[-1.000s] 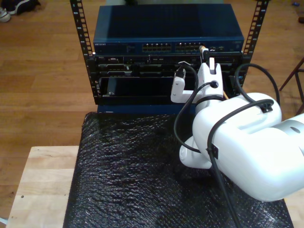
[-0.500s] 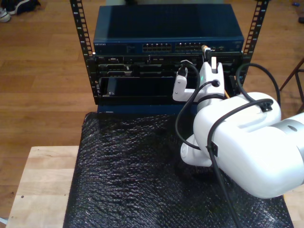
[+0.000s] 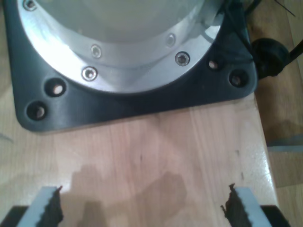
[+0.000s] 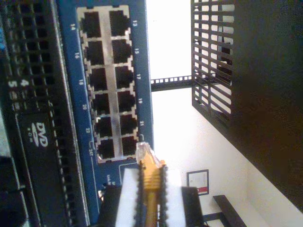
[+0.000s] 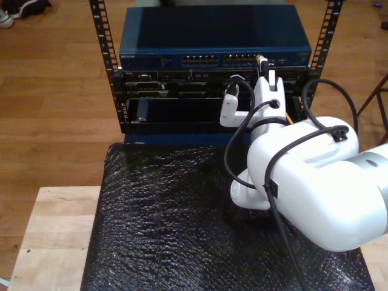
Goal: Grab the cable and plug it in
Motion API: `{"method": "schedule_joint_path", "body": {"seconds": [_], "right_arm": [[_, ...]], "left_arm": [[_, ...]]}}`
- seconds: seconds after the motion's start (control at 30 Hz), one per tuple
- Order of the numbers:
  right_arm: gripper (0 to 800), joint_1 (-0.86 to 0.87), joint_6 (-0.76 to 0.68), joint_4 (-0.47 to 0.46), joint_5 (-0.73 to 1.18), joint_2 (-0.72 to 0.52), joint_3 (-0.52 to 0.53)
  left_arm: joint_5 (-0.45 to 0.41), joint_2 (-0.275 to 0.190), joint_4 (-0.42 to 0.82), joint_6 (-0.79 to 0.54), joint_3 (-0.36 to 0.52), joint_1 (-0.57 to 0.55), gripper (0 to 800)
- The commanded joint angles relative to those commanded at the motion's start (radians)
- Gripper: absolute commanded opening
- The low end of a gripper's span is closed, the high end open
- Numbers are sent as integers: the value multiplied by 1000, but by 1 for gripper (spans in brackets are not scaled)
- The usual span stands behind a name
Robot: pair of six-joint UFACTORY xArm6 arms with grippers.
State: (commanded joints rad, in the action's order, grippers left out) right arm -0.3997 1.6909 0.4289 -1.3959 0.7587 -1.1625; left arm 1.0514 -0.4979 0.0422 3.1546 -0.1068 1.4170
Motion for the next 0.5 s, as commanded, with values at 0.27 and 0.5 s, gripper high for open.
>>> {"method": "schedule_joint_path", "body": {"seconds": [0.27, 0.5], "right_arm": [[0, 0, 0, -2, 2, 0, -2], [0, 6, 2, -6, 2, 6, -11]], "left_arm": [[0, 0, 0, 0, 0, 0, 800], [0, 0, 0, 0, 0, 0, 800]]}}
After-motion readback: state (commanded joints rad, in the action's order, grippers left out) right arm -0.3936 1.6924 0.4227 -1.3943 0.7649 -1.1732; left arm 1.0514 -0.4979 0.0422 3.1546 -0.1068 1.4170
